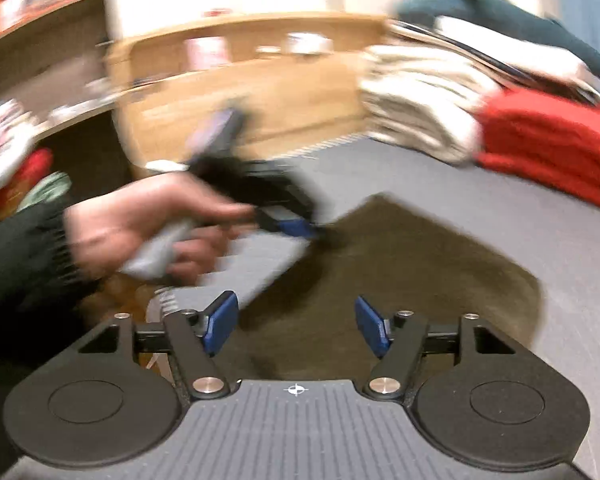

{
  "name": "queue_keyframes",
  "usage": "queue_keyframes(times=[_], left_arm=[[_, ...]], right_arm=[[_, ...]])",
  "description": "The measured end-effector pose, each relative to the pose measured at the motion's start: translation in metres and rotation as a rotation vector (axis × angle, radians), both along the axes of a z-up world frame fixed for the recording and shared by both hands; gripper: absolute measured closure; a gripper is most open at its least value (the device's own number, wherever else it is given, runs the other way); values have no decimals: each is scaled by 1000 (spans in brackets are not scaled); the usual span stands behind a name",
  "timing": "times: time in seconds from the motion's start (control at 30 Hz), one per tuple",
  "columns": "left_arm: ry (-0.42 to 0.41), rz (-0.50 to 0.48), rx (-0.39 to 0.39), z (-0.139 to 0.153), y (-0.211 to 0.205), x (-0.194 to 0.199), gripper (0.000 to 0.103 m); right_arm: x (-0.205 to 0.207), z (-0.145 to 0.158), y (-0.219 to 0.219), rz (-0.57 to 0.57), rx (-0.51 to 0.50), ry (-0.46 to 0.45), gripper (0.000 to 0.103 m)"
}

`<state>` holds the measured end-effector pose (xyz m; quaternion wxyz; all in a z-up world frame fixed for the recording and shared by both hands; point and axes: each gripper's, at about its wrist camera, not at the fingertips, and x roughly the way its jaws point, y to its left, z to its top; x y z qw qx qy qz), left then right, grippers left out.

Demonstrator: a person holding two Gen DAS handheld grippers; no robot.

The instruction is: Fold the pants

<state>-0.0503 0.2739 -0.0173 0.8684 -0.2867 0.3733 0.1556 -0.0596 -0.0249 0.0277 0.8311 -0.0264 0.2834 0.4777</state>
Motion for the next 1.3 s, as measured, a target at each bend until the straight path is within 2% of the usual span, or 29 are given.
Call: queue_keyframes(times=[0.03,0.1,0.13,0.2,0.27,0.3,0.37,0.43,0.5,0.57,0.63,0.7,0.77,0.8,0.83,0.87,0.9,0.93,1.1,1.3], left_arm=[[-12,-3,-3,1,1,0,74],[-18,-22,-1,4,-4,2,53],[-11,-44,3,4,-7,7,47],[25,-91,11,-3,-12,17,24],[88,-118,18,-17,-17,26,17],[121,-128,-6,-27,-15,32,17],[176,-160,-106,-49,-7,42,14],[219,-201,-174,-69,-2,51,13],[214,-239,-236,-84,1,54,10],[208,-261,-300,-99,4,58,6],[201,-282,-296,-107,3,60,6],[187,-299,-282,-107,2,59,9],[181,-306,-253,-104,-2,58,14],[182,-303,-235,-101,-4,57,19],[180,-301,-217,-97,-12,57,21],[176,-303,-197,-92,-17,57,27],[165,-312,-185,-86,-25,57,35],[147,-323,-190,-81,-31,58,38],[76,-405,-211,-67,-83,72,46],[3,-493,-207,-53,-167,104,46]], right_arm=[[17,-6,-3,-79,-8,45,28],[59,-26,-15,-255,-14,177,26],[80,-38,-25,-342,-3,273,25],[107,-63,-42,-451,30,418,23],[123,-83,-48,-463,91,529,21],[129,-90,-50,-450,122,574,19],[141,-105,-46,-415,163,640,10],[149,-117,-42,-408,154,673,6],[160,-132,-38,-399,116,716,5],[158,-145,-30,-390,126,775,4],[155,-147,-27,-372,140,754,2],[148,-139,-22,-359,107,693,10],[144,-135,-23,-377,98,669,30],[142,-132,-24,-377,101,661,35],[140,-127,-27,-374,108,647,46],[139,-121,-29,-372,118,634,55],[137,-114,-32,-368,128,623,58],[134,-105,-35,-363,134,602,61],[131,-71,-80,-429,152,478,62],[146,-45,-157,-523,146,365,62]])
